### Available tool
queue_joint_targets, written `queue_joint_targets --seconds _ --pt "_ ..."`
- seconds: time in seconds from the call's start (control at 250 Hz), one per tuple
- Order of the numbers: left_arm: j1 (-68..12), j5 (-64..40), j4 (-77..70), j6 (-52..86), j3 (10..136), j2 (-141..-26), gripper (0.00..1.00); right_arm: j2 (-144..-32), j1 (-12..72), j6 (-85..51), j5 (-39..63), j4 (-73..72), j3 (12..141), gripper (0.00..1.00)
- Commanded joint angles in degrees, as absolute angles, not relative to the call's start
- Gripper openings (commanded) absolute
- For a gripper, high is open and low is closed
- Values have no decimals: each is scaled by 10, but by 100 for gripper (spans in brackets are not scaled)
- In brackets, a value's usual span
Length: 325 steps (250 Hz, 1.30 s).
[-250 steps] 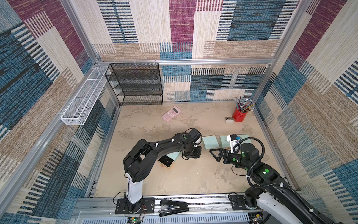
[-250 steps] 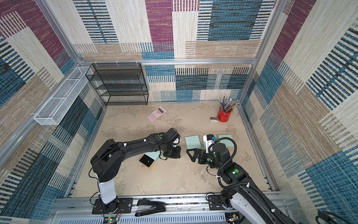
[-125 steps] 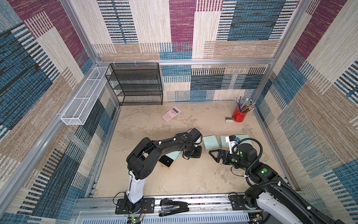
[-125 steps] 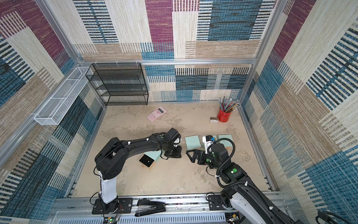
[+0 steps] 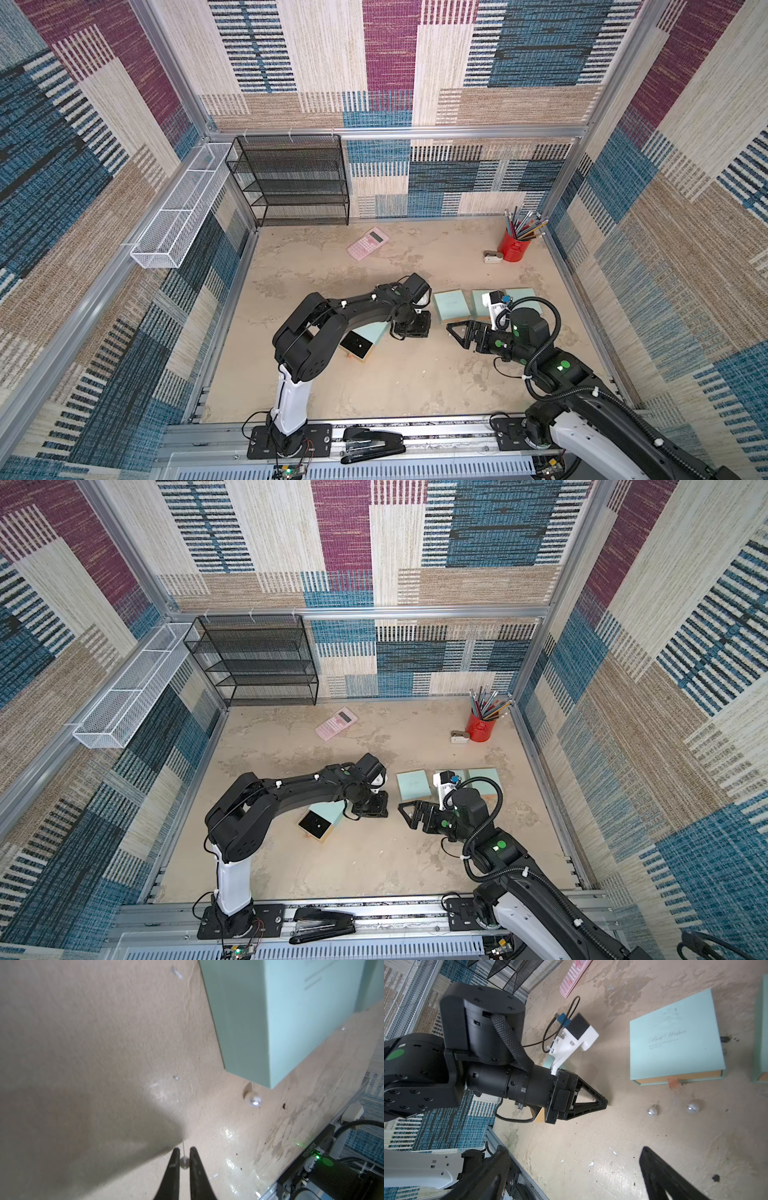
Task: Take out the earrings from the drawer-style jewelry box
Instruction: Place the earring at the center of the board.
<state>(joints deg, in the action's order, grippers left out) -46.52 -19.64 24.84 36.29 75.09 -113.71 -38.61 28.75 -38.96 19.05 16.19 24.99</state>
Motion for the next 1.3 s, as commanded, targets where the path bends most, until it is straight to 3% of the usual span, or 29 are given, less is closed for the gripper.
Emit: queue_joint_targets --seconds 0.0,0.872,1.124,1.295 --pt "-464 -194 236 383 748 -1140 14 -387 287 -396 196 141 250 99" --pt "-457 -195 234 386 743 -1132 22 -397 287 -396 205 124 245 99" --pt "-457 -209 241 383 745 -1064 23 -408 287 -383 195 127 263 99" --pt "-457 -175 263 377 697 -957 24 -423 288 -373 155 152 293 99"
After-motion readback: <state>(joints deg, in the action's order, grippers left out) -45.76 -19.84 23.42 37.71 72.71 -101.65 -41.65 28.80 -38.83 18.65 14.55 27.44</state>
